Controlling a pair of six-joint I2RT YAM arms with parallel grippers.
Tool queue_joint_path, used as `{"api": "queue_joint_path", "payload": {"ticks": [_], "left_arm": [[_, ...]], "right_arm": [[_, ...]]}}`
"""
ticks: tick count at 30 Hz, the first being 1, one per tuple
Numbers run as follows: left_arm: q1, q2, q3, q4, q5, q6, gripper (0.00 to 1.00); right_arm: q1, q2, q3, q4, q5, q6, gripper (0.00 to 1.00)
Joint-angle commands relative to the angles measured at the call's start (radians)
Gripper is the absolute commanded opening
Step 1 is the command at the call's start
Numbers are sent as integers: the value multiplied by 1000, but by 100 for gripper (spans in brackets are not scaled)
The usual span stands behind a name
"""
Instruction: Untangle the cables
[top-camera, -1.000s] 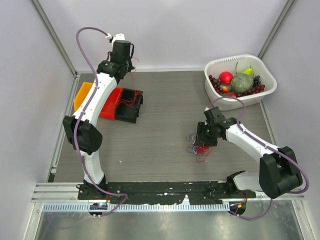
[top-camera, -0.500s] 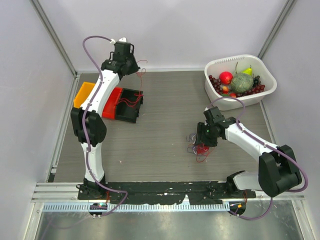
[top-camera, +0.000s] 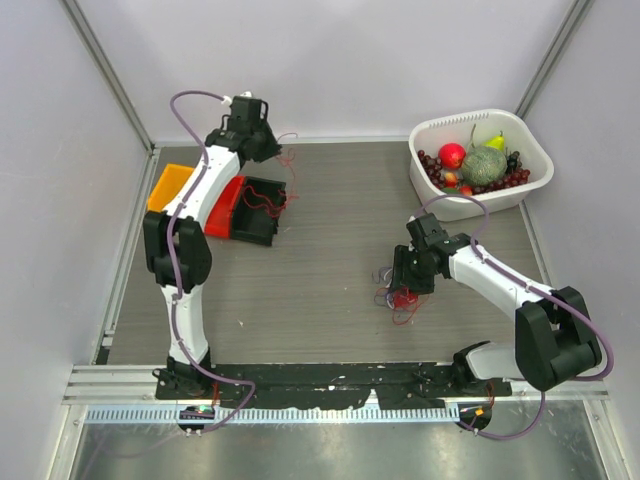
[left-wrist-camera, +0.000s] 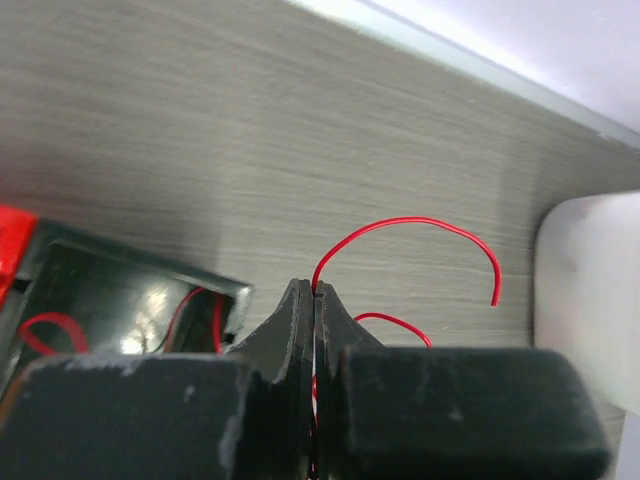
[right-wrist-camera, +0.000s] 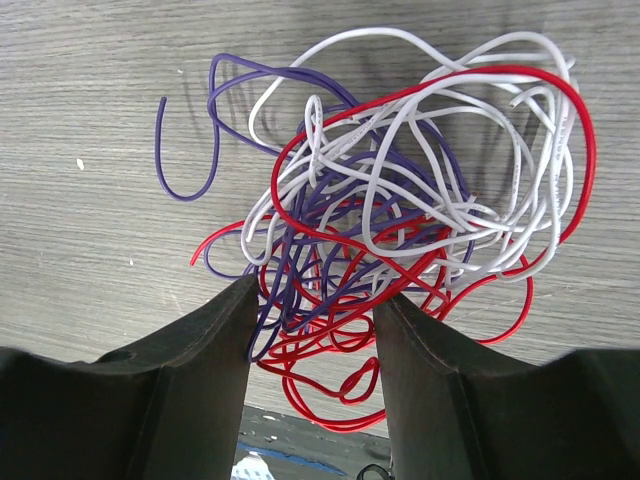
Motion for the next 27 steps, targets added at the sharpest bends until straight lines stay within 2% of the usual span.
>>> {"api": "queue_joint_path", "payload": {"ticks": [1,5,9,15,16,22,24,27], "left_arm": [[90,-122,-107,69,-18,-24,0],[165,-165,-203,107,12,-33,0],[196,-182,-253,109,42,-1,0],[196,-234,-359,106,27,80,0],[195,-248,-382,113,-10,94,0],[137,-256,-468,104,-48,173,0],[118,-236,-470,97,-53,180,0],[95,-158,-386,8,-93,170,0]], "right_arm": [[6,-10,19,14,-6,10,55],[6,-21,21,12,3,4,55],[6,-12,18,17,3,13,55],[6,-1,10,29,-12,18,55],[6,0,13,23,-9,15,55],[6,0,18,29,-3,23,55],[6,-1,12,32,-5,23,55],[6,0,18,24,-2,17,55]]}}
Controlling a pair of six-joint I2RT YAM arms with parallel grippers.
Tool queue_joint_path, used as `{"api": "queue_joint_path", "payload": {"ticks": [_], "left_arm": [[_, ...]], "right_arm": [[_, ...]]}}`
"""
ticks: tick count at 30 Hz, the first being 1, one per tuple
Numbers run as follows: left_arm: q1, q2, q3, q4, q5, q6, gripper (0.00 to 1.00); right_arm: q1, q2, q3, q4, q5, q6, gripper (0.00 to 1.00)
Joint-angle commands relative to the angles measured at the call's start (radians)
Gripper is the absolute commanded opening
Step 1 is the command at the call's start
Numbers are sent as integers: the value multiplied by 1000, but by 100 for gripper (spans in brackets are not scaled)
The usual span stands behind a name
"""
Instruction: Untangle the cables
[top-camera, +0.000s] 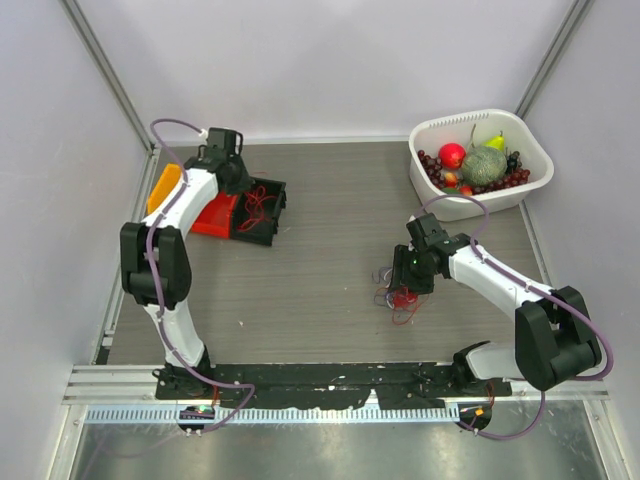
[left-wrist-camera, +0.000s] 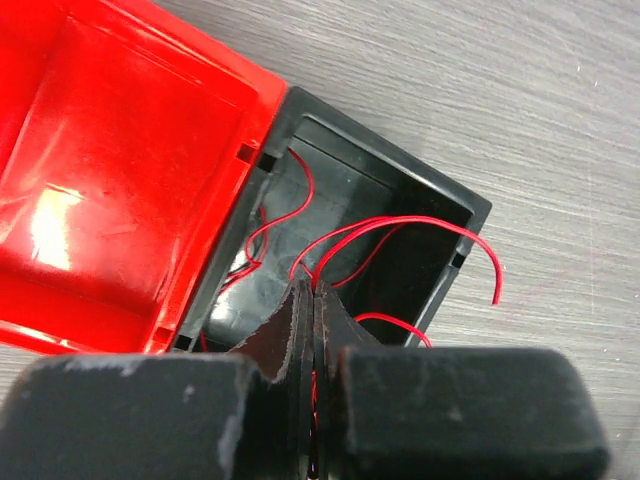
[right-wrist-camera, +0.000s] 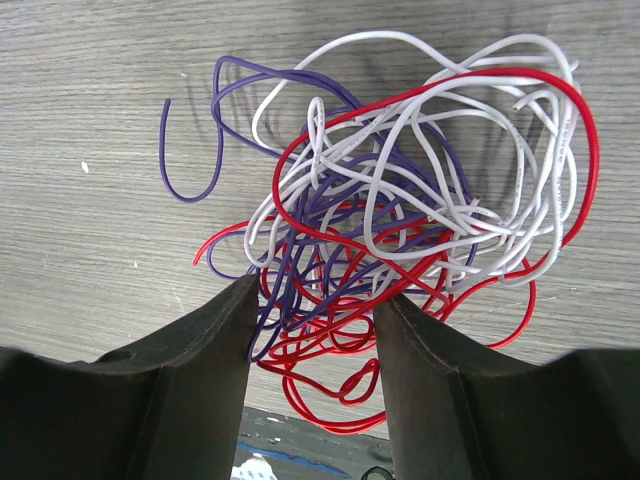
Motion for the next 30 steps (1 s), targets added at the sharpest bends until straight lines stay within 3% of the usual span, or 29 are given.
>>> {"api": "queue_joint_path", "payload": {"ticks": [1,6,14,16,22,25,30], "left_arm": [[-37,87,132,-99,-70,23,0],[-51,233,289,-264,-88,2,0],[-49,304,342,-353,-127,26,0],[-51,319,387,-393,-121,38,8],[-51,229,355,-375,-96,48,52],[-51,137,316,-370,-70,40,61],[-49,-53,188,-373,-15,32,66]], "right_arm": [[6,-1,24,11,3,2,55],[6,2,27,14,-1,5,55],[6,-10,29,14,5,5,55],[6,-15,26,17,2,7,54],[6,-7,20,25,3,4,54],[6,-4,29,19,2,1,55],[5,5,67,-3,40,-33,55]]}}
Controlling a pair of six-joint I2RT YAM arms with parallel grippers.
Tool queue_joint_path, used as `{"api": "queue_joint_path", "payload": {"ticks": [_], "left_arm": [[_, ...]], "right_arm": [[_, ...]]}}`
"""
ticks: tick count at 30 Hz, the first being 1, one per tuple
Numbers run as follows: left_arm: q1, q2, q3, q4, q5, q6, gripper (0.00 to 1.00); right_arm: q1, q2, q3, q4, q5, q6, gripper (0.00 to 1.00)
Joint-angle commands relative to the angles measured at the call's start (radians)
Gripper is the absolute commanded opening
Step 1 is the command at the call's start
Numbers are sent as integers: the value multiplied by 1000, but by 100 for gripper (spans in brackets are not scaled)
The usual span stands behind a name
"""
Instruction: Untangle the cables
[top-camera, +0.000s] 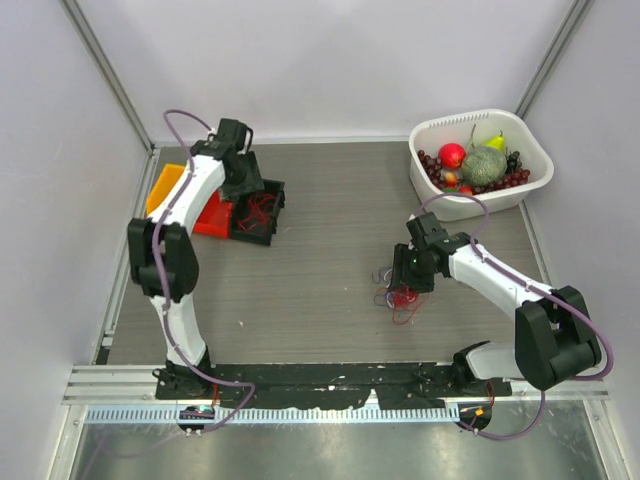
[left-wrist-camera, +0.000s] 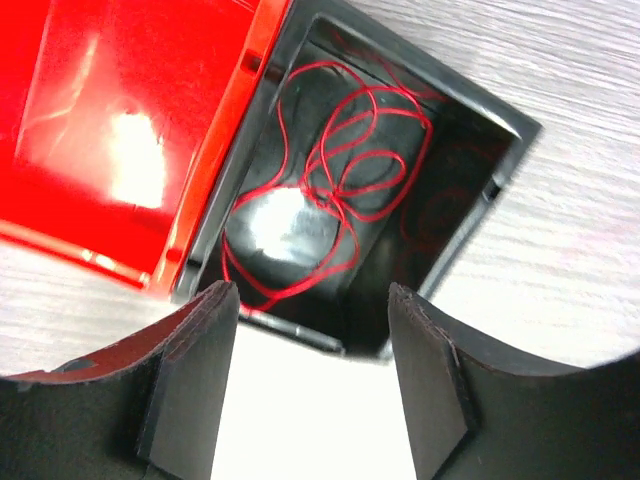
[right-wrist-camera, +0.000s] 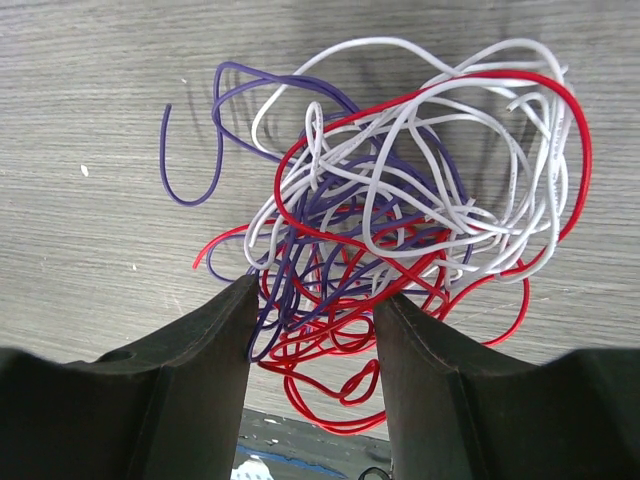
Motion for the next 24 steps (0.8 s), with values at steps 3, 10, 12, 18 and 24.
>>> {"api": "queue_joint_path", "payload": {"ticks": [3,10,12,18,24], "left_arm": [[6,-374,-244,90,178,-18,71],[-75,-702,-673,204,438,-157,77],[-153,-818,-787,246,415,-214,77],[-316,-1035,-1021,352,404,-329,75],[-324,-971,-1039,342,427,-282,75]], "right_arm": [[6,14,86,-13,103,-44,55],[15,118,86,45,73,-19,55],[59,157,92,70,70,-18,55],[302,255,192,117,-4,53,55],[420,209,192,217,-67,140,55]]}}
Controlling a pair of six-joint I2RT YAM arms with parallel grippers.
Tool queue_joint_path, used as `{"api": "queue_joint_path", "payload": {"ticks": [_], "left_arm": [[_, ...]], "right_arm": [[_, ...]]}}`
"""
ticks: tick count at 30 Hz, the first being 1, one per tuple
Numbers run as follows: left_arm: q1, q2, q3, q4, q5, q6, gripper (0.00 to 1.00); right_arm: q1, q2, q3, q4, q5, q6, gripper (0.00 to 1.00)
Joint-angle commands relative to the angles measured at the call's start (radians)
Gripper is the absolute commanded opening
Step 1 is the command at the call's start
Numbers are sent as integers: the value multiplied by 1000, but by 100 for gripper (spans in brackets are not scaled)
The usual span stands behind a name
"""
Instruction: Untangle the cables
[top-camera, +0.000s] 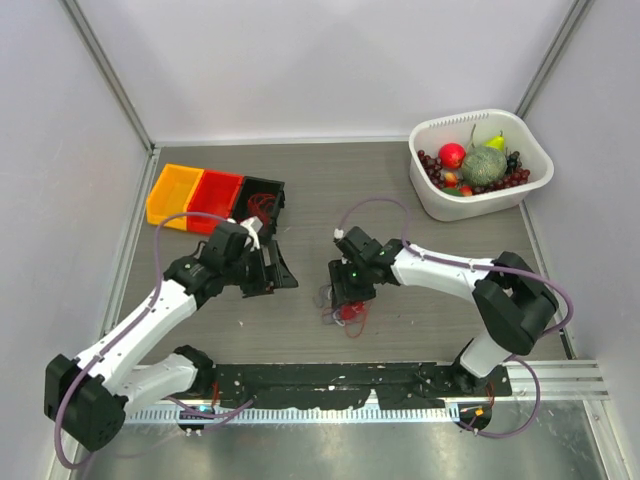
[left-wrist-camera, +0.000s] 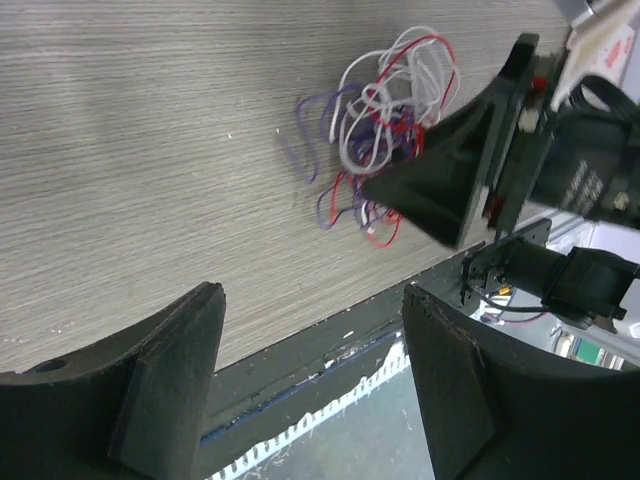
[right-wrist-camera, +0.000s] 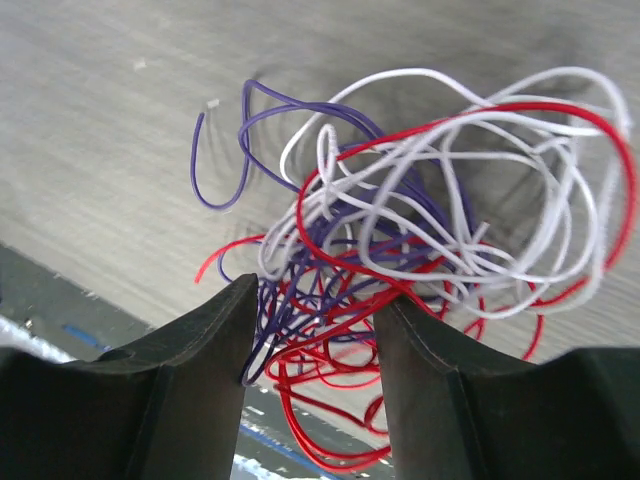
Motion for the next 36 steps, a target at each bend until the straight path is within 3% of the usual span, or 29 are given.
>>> {"api": "queue_joint_path", "payload": {"ticks": [1,6,11,17,20,24,27,32,36], "left_arm": [[-5,78,3,72,41,4,75],[-90,221,71,124,87,18,71],[-210,397,197,112,69,71,59],[-291,591,368,64,69,128,52],[-291,689,441,0,64,131,36],[-298,720,467,-13,52,125,27],[-307,711,476,-55,12,128,27],[-317,695,449,-79,-6,107,42],[-321,682,435,-77,-17,88,43]], "right_arm": [[26,-69,9,74,-46,70,56],[21,-224,-12,-13,40,36,57],[-60,-407,-115,0,92,113,57],[-197,-468,-227,48,-57,156,54],[-200,-459,-252,91,-118,168,52],[-195,-418,-264,141,-196,173,52],[-186,-389,-262,147,-201,168,52],[-163,-346,-258,170,-212,171,53],[-144,-321,-241,172,-213,165,53]]}}
